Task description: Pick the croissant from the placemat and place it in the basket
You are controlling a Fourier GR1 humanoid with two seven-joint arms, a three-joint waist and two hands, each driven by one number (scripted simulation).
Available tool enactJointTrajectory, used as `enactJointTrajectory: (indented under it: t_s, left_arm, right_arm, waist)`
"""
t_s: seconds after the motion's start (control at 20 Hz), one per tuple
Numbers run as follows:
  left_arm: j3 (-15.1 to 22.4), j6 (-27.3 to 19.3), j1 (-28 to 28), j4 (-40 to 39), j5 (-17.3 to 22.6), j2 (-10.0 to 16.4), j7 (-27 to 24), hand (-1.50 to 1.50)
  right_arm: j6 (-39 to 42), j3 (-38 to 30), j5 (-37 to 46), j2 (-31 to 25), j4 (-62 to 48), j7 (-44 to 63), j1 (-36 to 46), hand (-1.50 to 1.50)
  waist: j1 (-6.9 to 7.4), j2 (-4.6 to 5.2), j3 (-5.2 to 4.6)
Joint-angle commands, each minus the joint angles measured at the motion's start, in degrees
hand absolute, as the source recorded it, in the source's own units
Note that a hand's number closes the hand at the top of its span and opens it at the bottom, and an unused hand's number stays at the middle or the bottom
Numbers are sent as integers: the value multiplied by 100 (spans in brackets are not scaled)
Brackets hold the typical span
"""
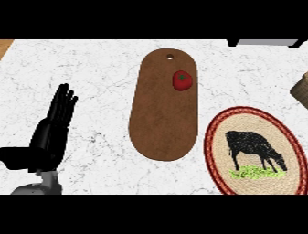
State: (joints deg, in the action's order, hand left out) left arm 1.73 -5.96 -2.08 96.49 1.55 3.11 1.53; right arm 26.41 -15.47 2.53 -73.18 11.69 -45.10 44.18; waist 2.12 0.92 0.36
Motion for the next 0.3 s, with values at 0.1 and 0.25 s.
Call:
enactJointTrajectory:
  t_s: [0.1, 0.25]
  left_arm:
    - [-142, 103, 42, -118, 97, 96, -127, 0]
    - [-151, 23, 75, -17, 114, 32, -83, 0]
  right_arm:
    - [1354, -182, -246, -273, -130, -290, 11, -150]
    - [1615, -222, -338, -271, -93, -373, -153, -150]
  waist:
    - [-9, 14, 14]
    - [-68, -5, 34]
